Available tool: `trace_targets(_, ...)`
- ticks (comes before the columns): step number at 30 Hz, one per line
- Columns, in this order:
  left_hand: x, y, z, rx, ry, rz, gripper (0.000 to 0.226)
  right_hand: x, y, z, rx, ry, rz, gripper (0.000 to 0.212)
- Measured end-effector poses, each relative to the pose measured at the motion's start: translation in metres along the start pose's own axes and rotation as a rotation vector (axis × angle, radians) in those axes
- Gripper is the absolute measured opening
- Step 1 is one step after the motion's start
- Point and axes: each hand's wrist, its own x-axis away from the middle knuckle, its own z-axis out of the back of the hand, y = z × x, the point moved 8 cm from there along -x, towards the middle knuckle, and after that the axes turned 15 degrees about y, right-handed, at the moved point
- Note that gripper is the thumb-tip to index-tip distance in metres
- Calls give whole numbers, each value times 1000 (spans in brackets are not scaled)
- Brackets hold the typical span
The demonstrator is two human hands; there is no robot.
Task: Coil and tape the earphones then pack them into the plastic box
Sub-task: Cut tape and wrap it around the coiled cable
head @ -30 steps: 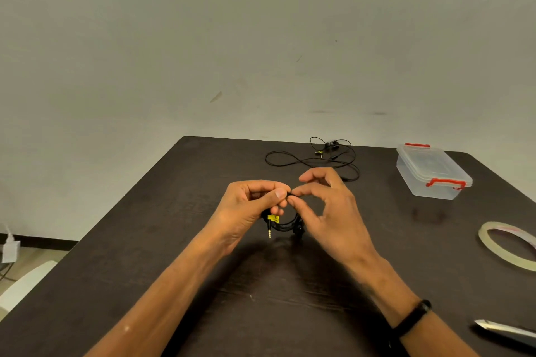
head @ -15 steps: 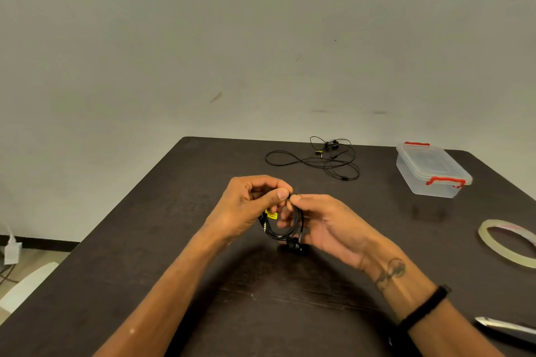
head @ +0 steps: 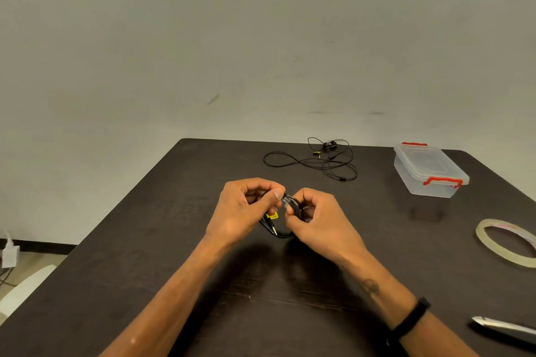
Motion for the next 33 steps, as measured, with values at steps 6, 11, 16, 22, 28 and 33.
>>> trace_targets(6,1,-3,-1,3,16,19,9,8,-22,10,137,184,271,38)
trace_targets(11,1,-5,-1,7,45,20,9,13,-33,12,191,261,428,36)
trace_targets(16,-2,-5,2,33,59,13,8,6,-20,18,9,270,213,22)
trace_targets(22,0,1,-4,12,-15,-49,13,-1,0,14,-398,190,-168,10)
trace_targets(28,2,6,-7,-41,-52,-117,9,6,13,-4,-764,19,-562,12)
trace_targets(33,3,3,-8,-25,-44,-85,10,5,16,-4,-771,-3,-583,14)
